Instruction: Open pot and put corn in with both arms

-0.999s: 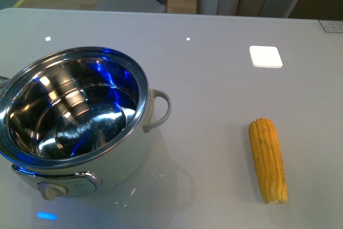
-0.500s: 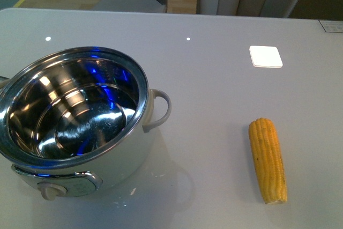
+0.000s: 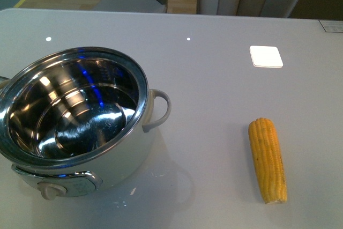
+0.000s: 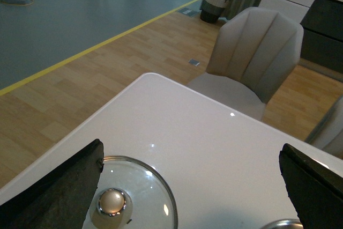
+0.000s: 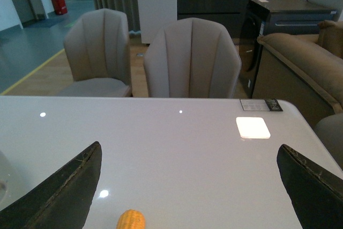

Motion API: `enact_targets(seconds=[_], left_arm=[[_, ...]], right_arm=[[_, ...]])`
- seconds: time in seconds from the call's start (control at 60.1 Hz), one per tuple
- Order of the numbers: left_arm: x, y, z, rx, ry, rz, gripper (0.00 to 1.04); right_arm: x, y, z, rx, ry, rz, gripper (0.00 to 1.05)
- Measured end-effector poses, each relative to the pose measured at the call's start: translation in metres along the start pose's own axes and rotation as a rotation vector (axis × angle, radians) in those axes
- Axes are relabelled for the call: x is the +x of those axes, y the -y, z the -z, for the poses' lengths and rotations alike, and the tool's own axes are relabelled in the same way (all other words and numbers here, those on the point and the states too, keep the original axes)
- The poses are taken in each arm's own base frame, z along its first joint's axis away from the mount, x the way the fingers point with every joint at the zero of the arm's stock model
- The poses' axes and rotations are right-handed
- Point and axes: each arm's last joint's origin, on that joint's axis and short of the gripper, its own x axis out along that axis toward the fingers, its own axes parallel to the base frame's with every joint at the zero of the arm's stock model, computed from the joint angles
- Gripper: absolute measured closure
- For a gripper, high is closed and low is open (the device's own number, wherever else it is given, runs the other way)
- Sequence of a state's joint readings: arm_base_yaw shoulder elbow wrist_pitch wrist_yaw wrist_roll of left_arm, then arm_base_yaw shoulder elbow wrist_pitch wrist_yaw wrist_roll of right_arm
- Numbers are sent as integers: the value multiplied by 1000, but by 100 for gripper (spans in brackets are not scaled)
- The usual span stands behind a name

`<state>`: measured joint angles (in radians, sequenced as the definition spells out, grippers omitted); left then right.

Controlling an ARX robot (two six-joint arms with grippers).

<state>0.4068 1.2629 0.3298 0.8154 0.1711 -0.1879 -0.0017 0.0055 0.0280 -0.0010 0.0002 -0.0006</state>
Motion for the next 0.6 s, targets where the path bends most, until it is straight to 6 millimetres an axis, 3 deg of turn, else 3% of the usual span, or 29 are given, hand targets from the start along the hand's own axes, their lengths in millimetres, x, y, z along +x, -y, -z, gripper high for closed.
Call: enact_targets(seconds=[0.15,0.5,0.599], left_arm=[[-21,18,9,161,73,234,36],[-60,40,33,207,88,236,99],[-68,42,39,208,68,236,102]], right_arm=[[0,0,0,0,0,0,9],[0,0,0,0,1,0,9],[0,0,0,0,1,0,9]])
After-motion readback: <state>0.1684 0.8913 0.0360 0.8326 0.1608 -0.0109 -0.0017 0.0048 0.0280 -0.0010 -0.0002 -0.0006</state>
